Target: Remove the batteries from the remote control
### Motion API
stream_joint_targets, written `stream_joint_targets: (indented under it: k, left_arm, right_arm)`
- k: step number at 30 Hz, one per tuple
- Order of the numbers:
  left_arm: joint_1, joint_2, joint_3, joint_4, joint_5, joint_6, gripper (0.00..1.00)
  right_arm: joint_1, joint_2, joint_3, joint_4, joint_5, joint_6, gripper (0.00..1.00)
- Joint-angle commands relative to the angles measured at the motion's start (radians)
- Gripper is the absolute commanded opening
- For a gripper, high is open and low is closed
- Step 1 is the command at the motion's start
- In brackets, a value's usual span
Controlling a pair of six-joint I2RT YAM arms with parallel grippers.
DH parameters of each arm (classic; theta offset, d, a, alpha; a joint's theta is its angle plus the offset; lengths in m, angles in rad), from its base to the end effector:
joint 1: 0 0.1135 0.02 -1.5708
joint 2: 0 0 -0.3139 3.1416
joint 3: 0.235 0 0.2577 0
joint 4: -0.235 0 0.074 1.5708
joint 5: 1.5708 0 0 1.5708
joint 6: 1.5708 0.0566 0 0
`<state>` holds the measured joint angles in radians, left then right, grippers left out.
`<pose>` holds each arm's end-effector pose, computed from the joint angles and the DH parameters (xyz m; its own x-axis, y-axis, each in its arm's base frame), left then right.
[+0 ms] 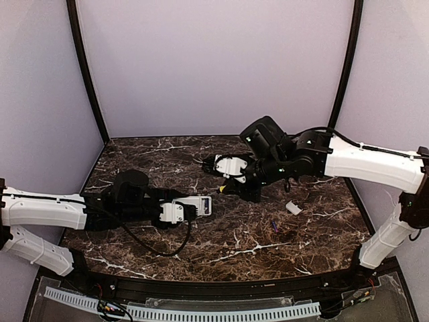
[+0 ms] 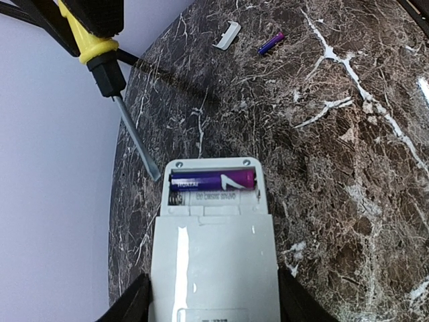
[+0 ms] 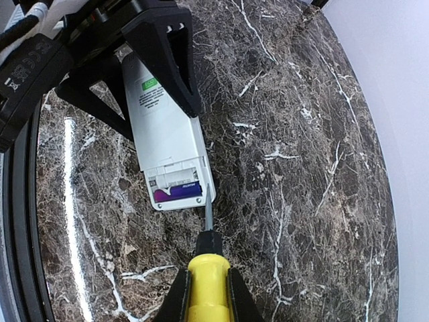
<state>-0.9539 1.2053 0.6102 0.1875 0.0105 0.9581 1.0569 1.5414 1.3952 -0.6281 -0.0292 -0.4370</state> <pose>0.1551 -0.2197 0.2641 0.5400 0.6528 -0.5314 0.6599 0.0636 0.7487 0.1759 0.3150 0.3588 0.0613 -0.7519 -0.6564 -0.9434 0.1710 -0.2841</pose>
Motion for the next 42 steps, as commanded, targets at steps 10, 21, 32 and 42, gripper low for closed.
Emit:
stream_joint_targets:
  k: [10, 21, 32, 42]
  left_arm:
    - [-0.004, -0.037, -0.012, 0.028, 0.006, -0.002, 0.01]
    - [-0.004, -0.035, -0.01, 0.027, 0.002, -0.01, 0.0]
    - [-0.005, -0.02, -0.004, 0.009, 0.003, -0.011, 0.0]
    - [-0.004, -0.029, -0.006, 0.008, 0.012, -0.015, 0.0]
  right_arm:
    - [0.008, 0.024, 0.008, 0.029, 0.005, 0.01, 0.0]
    - [0.013, 0.021, 0.009, 0.02, -0.003, 0.014, 0.0]
    - [0.013, -0.015, 0.005, 0.037, 0.006, 0.014, 0.0]
    - [0.015, -0.004, 0.004, 0.037, 0.009, 0.021, 0.0]
